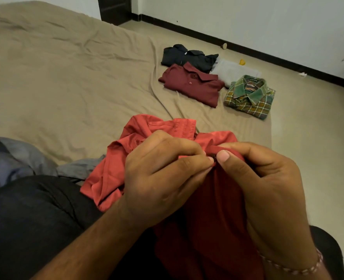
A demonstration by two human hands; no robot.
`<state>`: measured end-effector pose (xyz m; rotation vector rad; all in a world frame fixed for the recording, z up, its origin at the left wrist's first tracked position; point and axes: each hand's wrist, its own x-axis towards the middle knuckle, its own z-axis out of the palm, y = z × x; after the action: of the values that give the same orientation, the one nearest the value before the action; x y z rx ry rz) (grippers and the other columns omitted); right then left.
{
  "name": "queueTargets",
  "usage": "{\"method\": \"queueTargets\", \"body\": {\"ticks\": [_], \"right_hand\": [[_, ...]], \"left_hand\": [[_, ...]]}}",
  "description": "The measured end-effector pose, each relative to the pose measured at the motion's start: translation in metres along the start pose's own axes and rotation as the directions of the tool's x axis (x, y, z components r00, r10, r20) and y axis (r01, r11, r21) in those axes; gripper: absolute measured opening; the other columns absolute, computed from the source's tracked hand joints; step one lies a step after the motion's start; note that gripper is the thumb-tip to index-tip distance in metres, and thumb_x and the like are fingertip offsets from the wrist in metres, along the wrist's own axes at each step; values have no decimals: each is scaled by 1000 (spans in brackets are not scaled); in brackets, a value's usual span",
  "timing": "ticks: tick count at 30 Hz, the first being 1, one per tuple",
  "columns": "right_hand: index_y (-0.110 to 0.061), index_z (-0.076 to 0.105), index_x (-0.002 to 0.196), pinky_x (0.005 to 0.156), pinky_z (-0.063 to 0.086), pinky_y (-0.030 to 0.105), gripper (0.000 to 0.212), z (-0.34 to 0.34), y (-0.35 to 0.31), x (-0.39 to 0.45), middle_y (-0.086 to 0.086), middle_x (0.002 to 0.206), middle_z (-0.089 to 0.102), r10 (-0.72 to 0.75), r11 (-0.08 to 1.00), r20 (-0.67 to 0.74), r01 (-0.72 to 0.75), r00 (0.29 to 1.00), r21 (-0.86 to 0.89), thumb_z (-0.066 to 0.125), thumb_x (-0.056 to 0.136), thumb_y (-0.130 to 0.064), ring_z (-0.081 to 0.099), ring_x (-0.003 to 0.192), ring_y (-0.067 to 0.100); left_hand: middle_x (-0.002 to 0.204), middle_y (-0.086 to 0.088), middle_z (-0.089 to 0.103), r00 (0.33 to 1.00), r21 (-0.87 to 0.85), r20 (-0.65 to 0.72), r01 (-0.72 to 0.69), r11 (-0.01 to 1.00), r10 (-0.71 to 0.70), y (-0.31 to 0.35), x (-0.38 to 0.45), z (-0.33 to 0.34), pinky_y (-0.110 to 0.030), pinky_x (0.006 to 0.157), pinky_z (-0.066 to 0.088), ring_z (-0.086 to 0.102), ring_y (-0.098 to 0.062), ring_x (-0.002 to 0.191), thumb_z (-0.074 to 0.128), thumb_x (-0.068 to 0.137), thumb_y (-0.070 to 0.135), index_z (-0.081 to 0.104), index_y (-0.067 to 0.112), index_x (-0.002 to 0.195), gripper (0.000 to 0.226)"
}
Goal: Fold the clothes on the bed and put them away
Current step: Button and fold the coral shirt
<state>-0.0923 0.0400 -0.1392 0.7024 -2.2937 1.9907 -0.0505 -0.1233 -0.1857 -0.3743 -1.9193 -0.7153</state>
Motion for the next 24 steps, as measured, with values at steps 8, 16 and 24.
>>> {"method": "queueTargets", "body": {"ticks": [8,16,24], "right_hand": [[-16,77,103,85,57,23,16,0,14,5,-4,101,79,-85,996,100,85,991,9,73,88,-15,74,98,15],[-12,77,99,84,58,28,19,2,27,10,4,97,79,8,980,96,-26,995,196,76,80,-13,74,93,19],[-17,77,93,78,58,24,17,4,28,12,-5,88,78,-4,980,55,-7,998,199,78,76,-13,73,86,11]], "left_hand": [[110,-10,74,997,0,17,75,997,-75,-7,-1,0,-33,80,47,63,-21,83,84,87,8,82,5,86,4],[106,-3,75,968,-200,88,250,947,-237,-11,-2,6,-32,88,51,70,-14,100,81,87,7,78,5,88,4],[94,0,69,882,-428,218,472,771,-419,-14,1,6,-34,74,54,65,-18,80,83,84,6,67,13,113,34]]}}
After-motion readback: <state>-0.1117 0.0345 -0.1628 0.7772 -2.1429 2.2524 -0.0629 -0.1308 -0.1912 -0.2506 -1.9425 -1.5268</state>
